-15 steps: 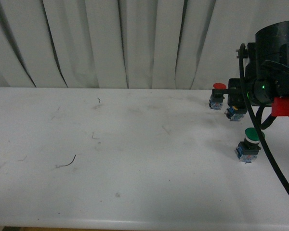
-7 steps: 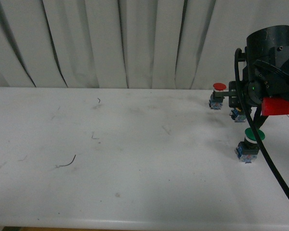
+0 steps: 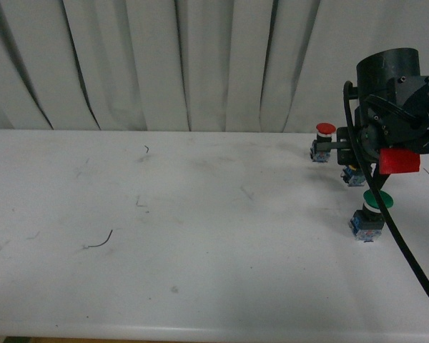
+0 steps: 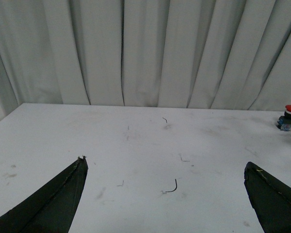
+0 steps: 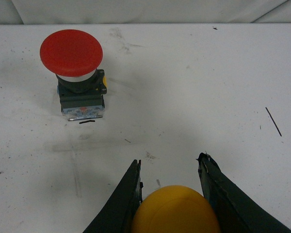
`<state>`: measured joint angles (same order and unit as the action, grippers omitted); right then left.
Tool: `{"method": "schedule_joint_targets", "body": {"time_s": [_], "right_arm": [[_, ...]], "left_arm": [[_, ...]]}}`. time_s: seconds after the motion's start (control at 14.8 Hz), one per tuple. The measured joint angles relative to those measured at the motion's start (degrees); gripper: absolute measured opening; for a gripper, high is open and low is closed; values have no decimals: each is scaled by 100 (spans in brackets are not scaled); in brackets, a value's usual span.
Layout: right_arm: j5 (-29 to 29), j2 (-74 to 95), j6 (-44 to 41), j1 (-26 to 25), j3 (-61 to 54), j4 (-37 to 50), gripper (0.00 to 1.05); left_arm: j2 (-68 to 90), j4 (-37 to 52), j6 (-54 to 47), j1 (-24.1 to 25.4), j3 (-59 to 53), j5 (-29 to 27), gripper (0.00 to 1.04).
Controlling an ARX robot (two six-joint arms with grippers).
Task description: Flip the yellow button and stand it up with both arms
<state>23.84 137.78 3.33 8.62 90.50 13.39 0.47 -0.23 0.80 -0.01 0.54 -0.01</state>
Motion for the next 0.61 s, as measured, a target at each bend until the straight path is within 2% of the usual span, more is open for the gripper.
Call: {"method": "schedule_joint_targets", "body": {"time_s": [0.61], "right_arm": [[-131, 330, 136, 186, 400, -323, 33]], "left_arm": [[0, 2, 0, 0, 0, 0, 98]]}}
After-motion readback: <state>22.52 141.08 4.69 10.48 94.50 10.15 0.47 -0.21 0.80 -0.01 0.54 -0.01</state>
